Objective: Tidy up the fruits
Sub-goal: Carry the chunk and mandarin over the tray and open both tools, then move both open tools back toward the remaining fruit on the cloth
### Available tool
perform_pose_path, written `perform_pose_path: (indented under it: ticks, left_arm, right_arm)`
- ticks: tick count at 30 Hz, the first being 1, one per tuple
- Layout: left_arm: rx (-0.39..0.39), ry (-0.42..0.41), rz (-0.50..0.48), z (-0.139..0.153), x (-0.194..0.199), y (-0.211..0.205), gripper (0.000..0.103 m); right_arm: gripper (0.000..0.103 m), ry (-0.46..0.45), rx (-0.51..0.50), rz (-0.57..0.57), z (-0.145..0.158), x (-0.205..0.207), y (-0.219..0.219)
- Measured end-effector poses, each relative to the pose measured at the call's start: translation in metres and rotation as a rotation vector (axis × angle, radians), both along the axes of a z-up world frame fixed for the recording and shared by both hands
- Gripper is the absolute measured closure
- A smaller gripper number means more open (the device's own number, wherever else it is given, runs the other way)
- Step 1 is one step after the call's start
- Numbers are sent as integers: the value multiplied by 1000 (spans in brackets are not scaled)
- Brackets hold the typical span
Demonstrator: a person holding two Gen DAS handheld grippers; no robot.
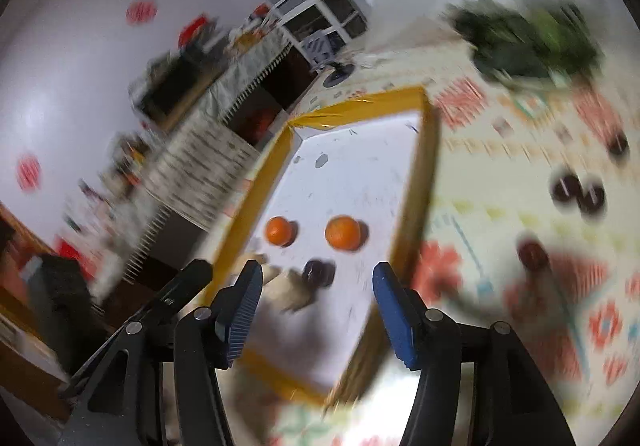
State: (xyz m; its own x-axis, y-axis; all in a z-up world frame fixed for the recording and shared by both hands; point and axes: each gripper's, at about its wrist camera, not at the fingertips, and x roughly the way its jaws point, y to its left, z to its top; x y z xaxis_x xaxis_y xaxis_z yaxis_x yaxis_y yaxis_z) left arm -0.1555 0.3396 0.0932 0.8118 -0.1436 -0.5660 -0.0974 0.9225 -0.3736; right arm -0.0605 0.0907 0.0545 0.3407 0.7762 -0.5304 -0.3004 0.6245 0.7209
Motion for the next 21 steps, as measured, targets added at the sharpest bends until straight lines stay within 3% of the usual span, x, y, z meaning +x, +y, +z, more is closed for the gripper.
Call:
perform_pose_path:
  ticks: [5,7,13,18,21]
  left_arm:
    - [1,-56,-97,23,-11,-42,49]
    - [-20,-70,-150,33,-17,-58,49]
    - [5,-207,-283,86,-57,-104,49]
    - [45,-350,-345,139,-90,-127,49]
    - [88,-404,-345,164,-101,-134,49]
  right_arm:
    - [37,266,373,-133,-25,-25,-81]
    - [37,284,424,-196,-26,-40,-116]
    - [36,165,270,-331,15,-75,-200]
    - [36,13,44,-453,82,-110,-276]
    - [34,-52,-47,-471,117,-132,-312]
